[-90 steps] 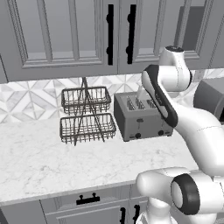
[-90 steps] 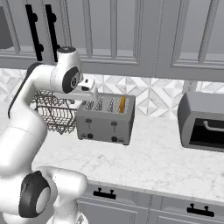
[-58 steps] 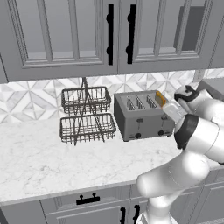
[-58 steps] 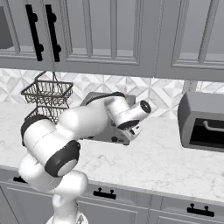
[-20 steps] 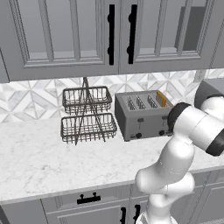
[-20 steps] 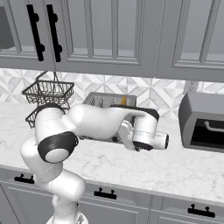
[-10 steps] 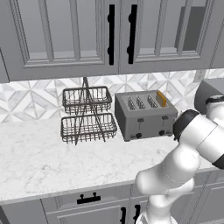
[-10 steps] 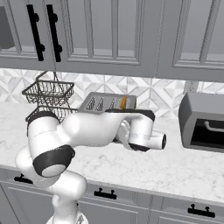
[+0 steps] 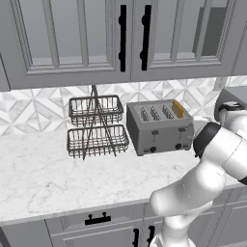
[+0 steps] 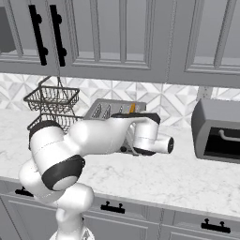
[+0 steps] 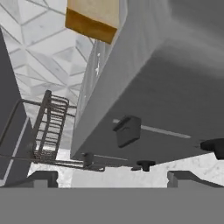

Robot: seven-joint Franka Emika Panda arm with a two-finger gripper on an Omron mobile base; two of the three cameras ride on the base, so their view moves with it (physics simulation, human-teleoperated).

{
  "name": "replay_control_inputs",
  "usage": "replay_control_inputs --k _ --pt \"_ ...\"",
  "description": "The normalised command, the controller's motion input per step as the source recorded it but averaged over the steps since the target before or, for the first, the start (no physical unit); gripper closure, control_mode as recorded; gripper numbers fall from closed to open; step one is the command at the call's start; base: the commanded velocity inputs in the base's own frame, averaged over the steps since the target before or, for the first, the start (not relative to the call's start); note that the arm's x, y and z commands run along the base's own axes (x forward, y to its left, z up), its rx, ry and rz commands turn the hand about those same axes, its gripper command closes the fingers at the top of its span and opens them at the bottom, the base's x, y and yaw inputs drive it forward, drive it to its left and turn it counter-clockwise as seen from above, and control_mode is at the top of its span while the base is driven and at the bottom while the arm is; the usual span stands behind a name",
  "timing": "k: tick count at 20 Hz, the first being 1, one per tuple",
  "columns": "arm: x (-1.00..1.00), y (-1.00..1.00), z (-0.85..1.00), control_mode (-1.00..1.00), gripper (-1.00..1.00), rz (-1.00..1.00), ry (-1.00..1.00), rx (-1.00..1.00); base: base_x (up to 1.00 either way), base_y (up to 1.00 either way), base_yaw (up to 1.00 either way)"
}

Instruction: Start the toaster. Once the lever pops up, take the bread to the plate on the dining counter.

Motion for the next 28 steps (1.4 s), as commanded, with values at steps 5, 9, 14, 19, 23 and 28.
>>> replay_control_inputs --k 5,9,14,19,23,28 --pt "0.29 0.05 -0.42 -1.00 -1.00 -0.11 0.05 0.00 0.00 0.00 0.00" --pt "0.17 0.01 -0.56 -1.00 -1.00 -0.12 0.08 0.00 0.00 0.00 0.00" --pt "0.11 0.00 -0.52 -1.00 -1.00 -0.17 0.17 0.00 0.00 0.00 0.00" --pt "0.00 -0.03 -0.39 -1.00 -1.00 -0.18 0.19 -0.01 0.00 0.00 0.00" --pt "0.00 -0.01 -0.48 -1.00 -1.00 -0.12 0.17 -0.03 0.00 0.00 0.00" --pt "0.00 -0.01 -0.31 -1.00 -1.00 -0.07 0.14 -0.05 0.00 0.00 0.00"
